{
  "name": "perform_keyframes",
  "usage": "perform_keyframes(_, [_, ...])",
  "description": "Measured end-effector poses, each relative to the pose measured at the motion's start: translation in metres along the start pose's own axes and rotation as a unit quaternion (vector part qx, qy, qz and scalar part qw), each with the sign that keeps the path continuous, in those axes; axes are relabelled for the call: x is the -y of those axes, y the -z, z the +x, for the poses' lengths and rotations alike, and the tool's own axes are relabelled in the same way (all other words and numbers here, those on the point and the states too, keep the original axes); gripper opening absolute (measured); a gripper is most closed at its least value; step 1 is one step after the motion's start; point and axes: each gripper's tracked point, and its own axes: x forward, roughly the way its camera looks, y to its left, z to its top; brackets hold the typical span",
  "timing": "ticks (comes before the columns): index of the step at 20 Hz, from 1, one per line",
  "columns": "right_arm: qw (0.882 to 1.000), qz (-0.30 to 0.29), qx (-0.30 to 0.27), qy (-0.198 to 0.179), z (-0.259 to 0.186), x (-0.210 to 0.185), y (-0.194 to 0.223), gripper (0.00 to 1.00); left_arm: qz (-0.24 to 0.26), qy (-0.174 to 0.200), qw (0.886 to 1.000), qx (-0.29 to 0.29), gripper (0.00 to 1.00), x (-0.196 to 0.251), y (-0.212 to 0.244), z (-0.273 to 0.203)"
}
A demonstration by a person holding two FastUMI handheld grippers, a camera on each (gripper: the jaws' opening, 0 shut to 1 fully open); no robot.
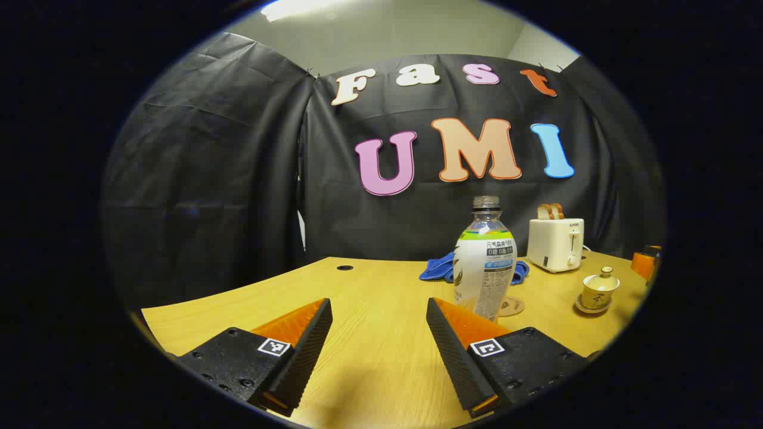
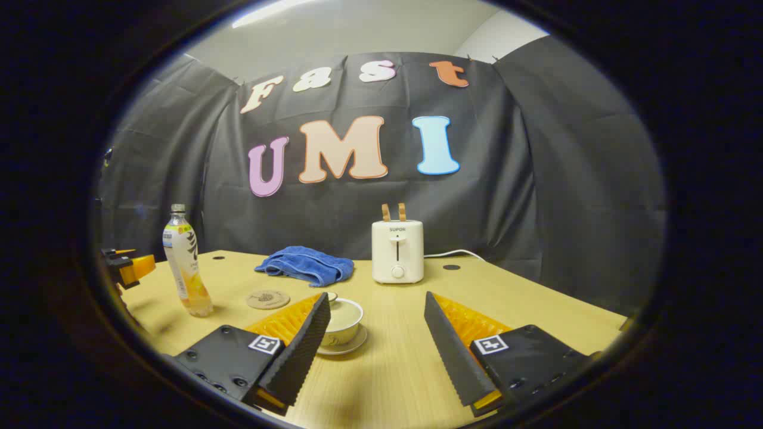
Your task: Open the teacup lid with one hand, grasp the water bottle and pour water into the teacup with the other hand; after pouring, place the water bottle on the coaster and then close the teacup lid.
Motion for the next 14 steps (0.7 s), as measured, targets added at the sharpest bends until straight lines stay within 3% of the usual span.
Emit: perform_keyframes(14, [1.0, 0.0, 0.0, 0.0, 0.0003, -0.0003, 0.0004, 0.96, 0.0, -0.017, 1.0, 0.0, 0.93, -0.0047, 0.0002, -0.0007])
